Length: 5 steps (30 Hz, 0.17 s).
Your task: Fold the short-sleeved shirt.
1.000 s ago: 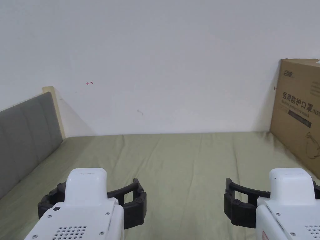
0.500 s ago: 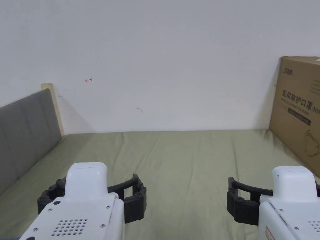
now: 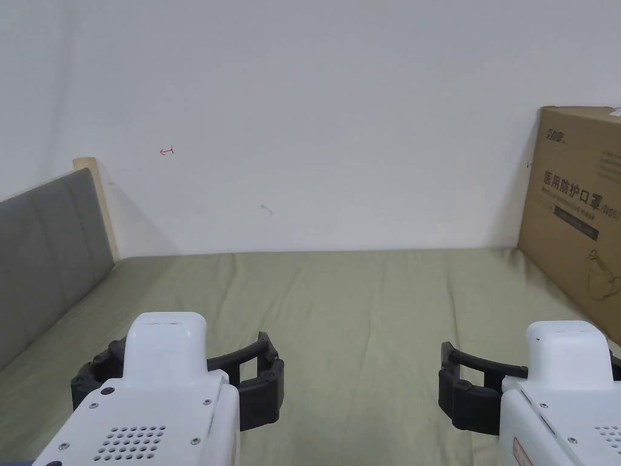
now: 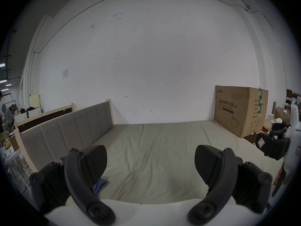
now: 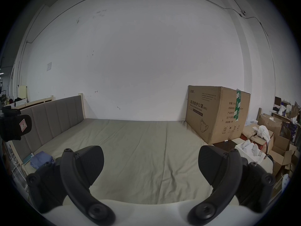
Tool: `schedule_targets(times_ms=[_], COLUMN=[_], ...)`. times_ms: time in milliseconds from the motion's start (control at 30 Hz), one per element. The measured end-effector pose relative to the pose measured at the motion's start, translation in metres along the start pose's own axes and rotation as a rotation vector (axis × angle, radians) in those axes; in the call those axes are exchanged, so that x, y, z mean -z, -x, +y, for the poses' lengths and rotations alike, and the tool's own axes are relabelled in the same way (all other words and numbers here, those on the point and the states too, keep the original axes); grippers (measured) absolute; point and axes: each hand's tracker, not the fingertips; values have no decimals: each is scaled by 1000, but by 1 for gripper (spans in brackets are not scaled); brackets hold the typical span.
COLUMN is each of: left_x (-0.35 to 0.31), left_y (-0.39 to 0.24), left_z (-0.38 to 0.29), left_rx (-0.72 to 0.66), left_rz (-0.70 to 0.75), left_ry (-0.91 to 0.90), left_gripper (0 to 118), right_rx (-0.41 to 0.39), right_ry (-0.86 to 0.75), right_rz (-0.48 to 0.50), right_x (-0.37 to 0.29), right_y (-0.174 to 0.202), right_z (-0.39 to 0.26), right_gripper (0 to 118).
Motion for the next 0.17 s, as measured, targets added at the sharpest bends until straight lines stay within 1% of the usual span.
schedule_targets(times_ms=[167], left_x=[0], left_y=[6], left_z=[-2], left_rx=[-47], left_rz=[-58], left_ry=[5], left_gripper=[111], right_rx=[-1], right_ry=[5], right_rz=[3], right_x=[0], right_y=[1], right_z=[-1], right_gripper=[116])
